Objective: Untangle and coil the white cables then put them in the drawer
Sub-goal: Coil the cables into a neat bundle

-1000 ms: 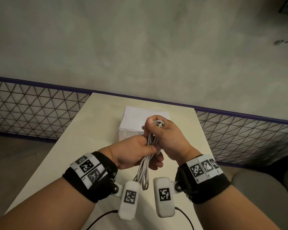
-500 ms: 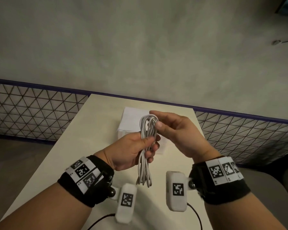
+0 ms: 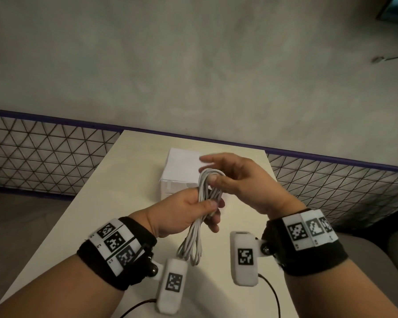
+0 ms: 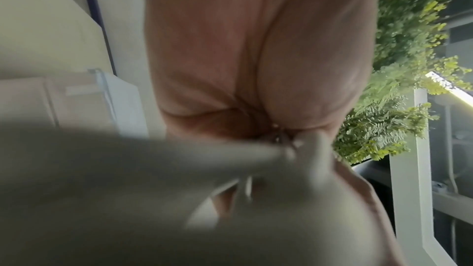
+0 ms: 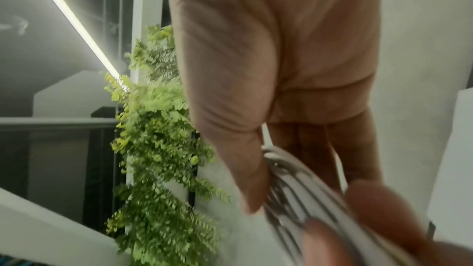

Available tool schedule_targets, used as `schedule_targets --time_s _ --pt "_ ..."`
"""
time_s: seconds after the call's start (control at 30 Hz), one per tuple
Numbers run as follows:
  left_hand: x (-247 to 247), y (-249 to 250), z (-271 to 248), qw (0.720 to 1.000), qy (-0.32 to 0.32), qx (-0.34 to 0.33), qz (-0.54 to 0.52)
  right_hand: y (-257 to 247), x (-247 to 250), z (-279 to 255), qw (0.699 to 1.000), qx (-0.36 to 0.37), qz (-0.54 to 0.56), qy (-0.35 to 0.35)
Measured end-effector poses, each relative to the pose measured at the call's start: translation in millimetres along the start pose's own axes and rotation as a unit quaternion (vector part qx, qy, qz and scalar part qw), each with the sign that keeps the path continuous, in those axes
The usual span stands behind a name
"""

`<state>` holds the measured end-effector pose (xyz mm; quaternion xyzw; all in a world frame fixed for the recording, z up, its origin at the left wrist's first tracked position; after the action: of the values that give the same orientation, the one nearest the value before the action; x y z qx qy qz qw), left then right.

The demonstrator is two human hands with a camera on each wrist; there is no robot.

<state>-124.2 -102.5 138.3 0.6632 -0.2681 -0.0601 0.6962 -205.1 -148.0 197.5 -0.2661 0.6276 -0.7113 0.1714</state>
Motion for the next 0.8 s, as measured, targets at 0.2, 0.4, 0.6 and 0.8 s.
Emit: schedule_targets --time_s 0.2,0.4,0.6,0.8 --pt "-10 2 3 0.998 -0.035 -0.008 -0.054 -12 -1 3 0.996 0.049 -0.071 0.032" --pt "1 1 8 0.978 0.029 -0.036 -0.204 9 -10 -1 0.992 0.044 0.065 0.096" --pt "38 3 5 0.880 0.038 -0.132 -0.455 62 -52 -30 0.930 -0.212 0.296 -0.040" --pt "47 -5 4 0.859 0.108 -0.146 -0.480 62 -47 -20 0.959 -0.124 0.245 0.066"
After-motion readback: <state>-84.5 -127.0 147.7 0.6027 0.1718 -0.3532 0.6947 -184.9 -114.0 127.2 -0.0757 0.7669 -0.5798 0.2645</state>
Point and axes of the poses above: each hand's wrist, its own z-axis towards the middle knuckle, its own x-axis out of the back of the hand, y = z × x, the point moved 8 cm from there along z, towards the middle knuckle, and after that the axes turned 12 degrees about z, right-handed, at the moved point
